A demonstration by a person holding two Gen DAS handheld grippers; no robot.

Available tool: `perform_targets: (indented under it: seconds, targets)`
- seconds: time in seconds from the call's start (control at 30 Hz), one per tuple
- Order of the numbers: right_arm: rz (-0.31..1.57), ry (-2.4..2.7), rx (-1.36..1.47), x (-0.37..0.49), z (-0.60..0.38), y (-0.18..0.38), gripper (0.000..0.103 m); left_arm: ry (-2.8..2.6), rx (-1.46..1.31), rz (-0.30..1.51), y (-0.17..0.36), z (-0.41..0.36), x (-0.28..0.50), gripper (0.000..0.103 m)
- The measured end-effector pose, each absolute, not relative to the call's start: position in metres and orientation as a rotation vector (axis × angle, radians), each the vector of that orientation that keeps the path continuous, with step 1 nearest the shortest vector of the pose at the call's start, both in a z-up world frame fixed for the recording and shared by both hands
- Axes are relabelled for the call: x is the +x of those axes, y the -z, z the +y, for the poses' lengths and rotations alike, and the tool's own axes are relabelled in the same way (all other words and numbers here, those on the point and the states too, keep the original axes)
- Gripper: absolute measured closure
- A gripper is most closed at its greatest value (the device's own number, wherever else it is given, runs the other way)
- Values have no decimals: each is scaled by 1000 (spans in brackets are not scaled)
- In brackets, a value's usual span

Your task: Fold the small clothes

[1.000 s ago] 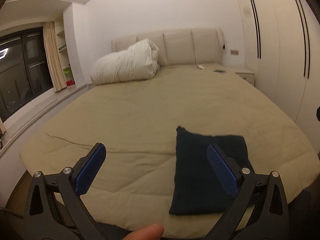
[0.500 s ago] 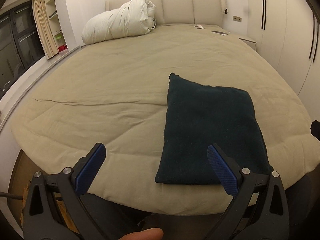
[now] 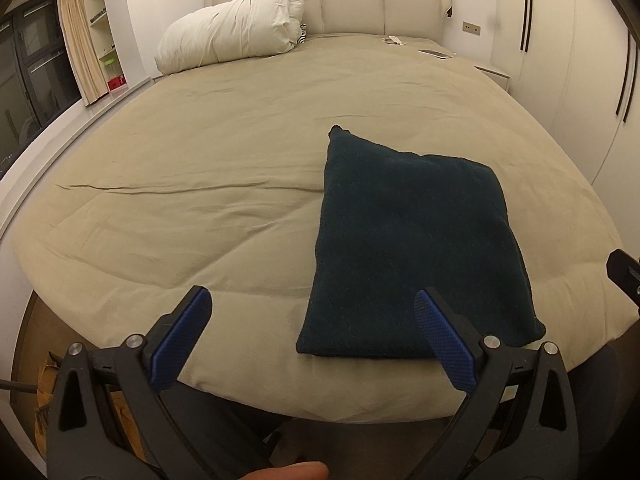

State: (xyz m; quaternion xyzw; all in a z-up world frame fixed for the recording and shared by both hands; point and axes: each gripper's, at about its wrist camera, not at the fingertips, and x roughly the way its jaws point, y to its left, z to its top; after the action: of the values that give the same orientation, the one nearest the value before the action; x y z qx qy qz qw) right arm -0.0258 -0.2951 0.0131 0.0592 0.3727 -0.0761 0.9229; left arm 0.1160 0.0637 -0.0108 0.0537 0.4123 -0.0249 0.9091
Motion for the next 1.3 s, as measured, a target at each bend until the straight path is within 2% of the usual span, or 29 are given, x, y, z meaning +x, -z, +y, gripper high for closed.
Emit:
perform_targets:
  seconds: [1.3]
  targets:
    - [781,145,101,-28,-288,-6,0,56,81,878,22,56,130,0]
